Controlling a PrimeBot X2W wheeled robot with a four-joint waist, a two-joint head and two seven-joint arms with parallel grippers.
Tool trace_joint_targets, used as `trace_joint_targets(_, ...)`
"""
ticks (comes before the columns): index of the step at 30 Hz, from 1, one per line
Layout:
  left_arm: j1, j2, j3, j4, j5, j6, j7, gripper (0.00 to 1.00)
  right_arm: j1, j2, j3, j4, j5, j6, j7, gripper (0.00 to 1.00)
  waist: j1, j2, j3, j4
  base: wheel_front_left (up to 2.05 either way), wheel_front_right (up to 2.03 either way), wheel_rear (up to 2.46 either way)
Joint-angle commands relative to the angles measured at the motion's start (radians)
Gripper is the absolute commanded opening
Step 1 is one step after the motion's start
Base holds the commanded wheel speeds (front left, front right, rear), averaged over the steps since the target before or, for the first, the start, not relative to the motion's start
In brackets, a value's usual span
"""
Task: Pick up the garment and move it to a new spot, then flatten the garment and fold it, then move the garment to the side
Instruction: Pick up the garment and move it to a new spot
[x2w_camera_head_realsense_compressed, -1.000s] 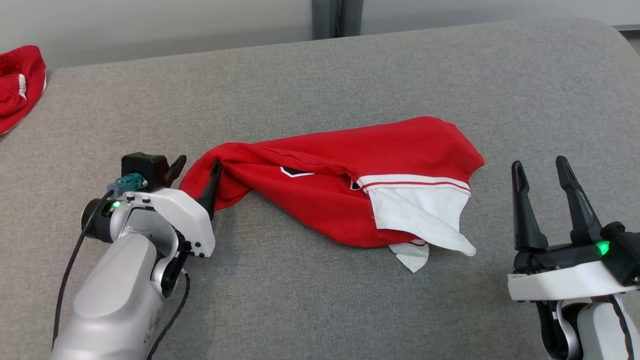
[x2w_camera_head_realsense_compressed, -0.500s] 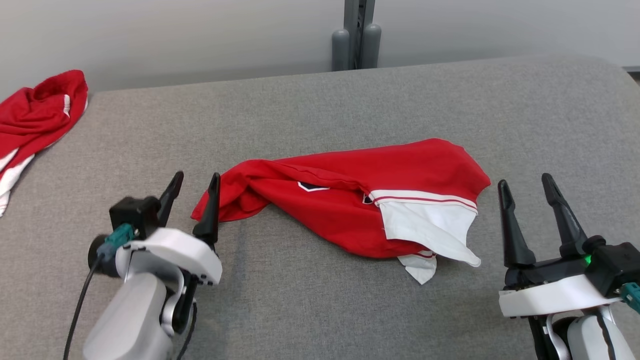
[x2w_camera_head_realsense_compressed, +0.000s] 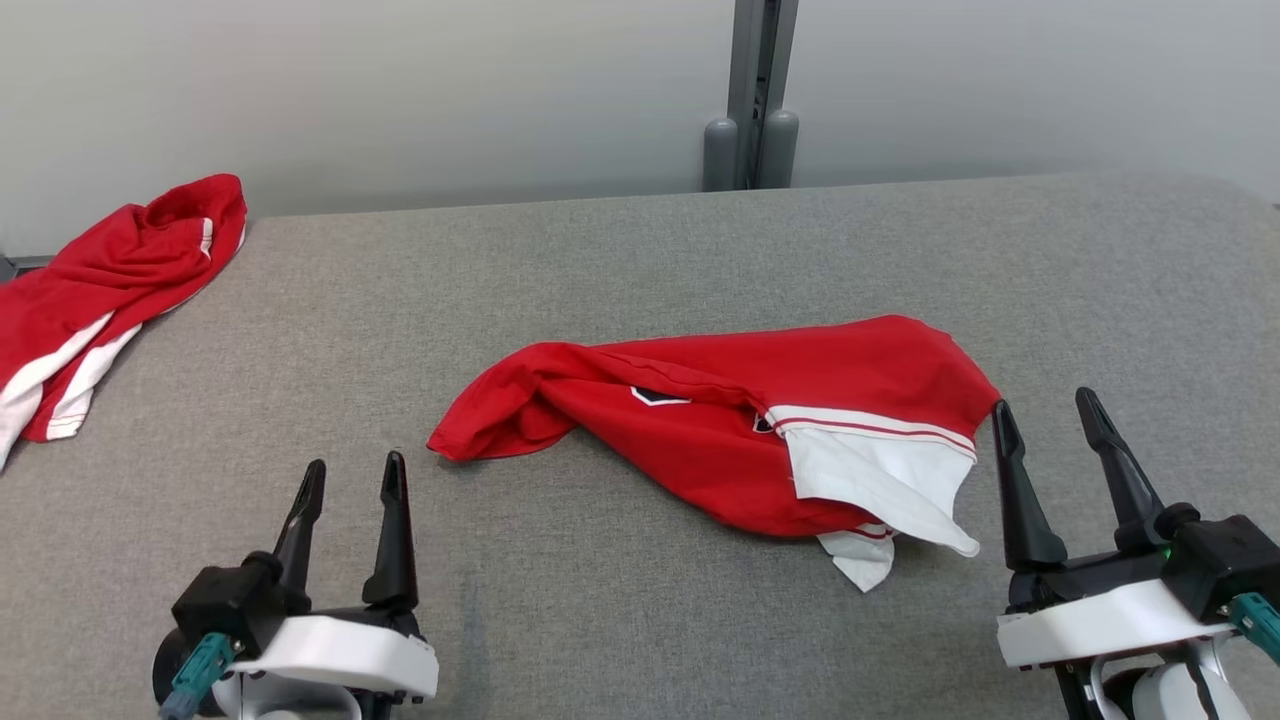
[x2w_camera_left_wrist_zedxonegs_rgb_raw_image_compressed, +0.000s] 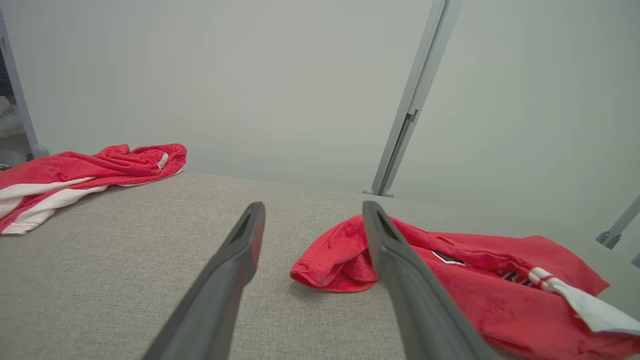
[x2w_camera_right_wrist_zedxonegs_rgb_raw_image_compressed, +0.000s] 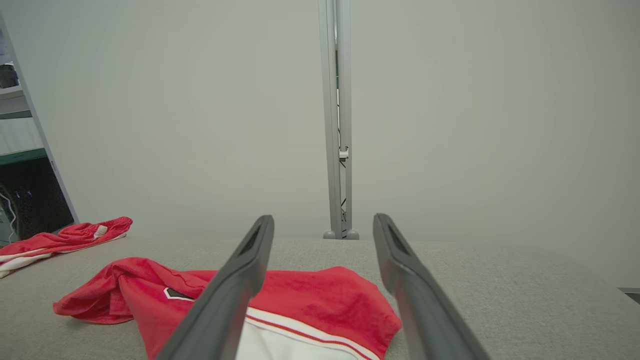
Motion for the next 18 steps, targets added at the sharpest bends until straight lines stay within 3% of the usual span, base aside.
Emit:
trace_joint_targets(1,0.009,0.002,0.007,-0.009,0.009,-0.001,-0.002,1.0,0.006,-0.006,-0.003,0.002,0.006,0.0,-0.005,1.0,0.0,0.0,-0.004,0.003,0.0,0.0,0.0)
trace_joint_targets(18,0.102,-0.048,0.084,-0.024,0.071,-0.041,-0.002,1.0,0.045,-0.006,-0.003,0.032,0.025,0.0,-0.005,1.0,0.0,0.0,-0.033,0.005,0.0,0.0,0.0)
